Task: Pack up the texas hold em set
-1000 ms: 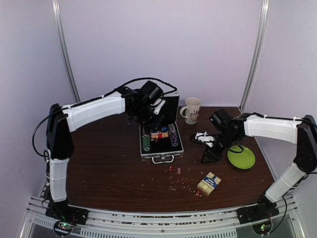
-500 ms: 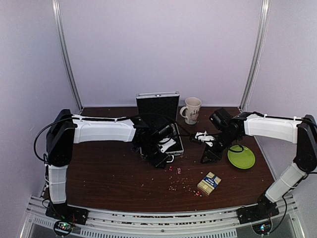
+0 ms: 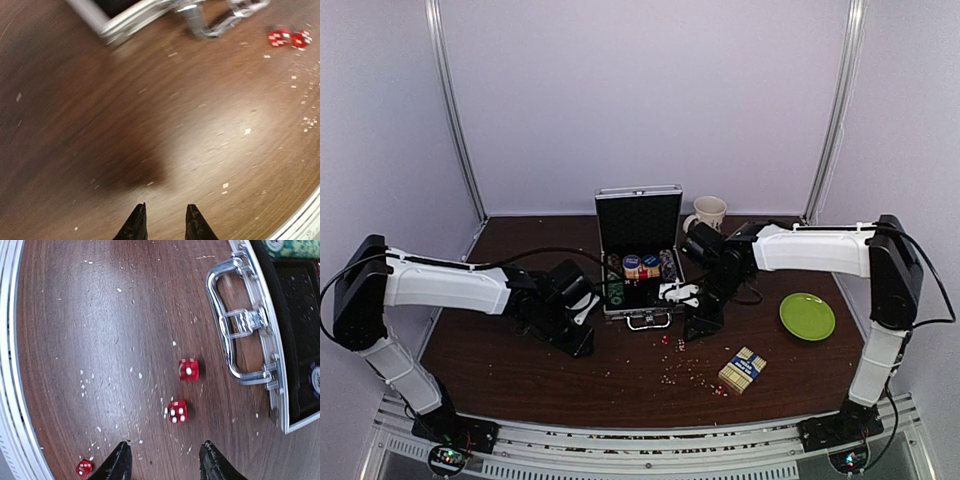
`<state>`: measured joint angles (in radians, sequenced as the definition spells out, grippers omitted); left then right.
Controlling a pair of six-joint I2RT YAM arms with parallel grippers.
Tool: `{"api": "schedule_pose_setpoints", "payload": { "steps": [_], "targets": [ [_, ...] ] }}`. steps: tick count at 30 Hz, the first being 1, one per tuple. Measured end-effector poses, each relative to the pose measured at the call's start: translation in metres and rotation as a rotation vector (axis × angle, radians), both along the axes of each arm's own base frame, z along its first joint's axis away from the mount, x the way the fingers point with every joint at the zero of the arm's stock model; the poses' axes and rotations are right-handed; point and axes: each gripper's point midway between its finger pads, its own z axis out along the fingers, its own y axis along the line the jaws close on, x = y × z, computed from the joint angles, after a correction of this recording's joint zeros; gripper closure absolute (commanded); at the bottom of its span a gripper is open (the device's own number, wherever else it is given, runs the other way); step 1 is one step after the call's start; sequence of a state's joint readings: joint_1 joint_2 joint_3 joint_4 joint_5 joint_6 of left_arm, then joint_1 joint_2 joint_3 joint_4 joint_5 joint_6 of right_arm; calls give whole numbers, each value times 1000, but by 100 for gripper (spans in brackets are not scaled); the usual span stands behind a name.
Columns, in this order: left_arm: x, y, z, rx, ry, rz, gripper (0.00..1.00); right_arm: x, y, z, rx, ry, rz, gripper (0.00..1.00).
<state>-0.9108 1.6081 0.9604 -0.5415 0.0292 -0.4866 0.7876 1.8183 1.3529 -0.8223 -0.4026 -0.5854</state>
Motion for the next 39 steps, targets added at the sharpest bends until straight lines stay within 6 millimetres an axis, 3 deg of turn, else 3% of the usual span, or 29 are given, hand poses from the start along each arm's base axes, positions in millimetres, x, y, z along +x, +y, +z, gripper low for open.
{"api": "schedule_pose_setpoints", "payload": {
  "steps": [5, 8, 19, 25, 39],
  "targets": [
    [3, 33, -8, -41, 0, 157, 69, 1, 18, -13, -42, 7, 52, 53],
    [5, 38, -10, -65, -2, 204, 69, 2, 20, -19, -69, 11, 66, 53],
    [13, 31, -6, -118, -26, 232, 69, -4, 9, -48, -195, 50, 93, 56],
    [13, 31, -6, -118, -25, 234, 69, -1, 9, -54, -210, 52, 80, 58],
    [13, 28, -8, -126, -16, 233, 69, 6, 13, -57, -212, 34, 67, 77]
  ]
}}
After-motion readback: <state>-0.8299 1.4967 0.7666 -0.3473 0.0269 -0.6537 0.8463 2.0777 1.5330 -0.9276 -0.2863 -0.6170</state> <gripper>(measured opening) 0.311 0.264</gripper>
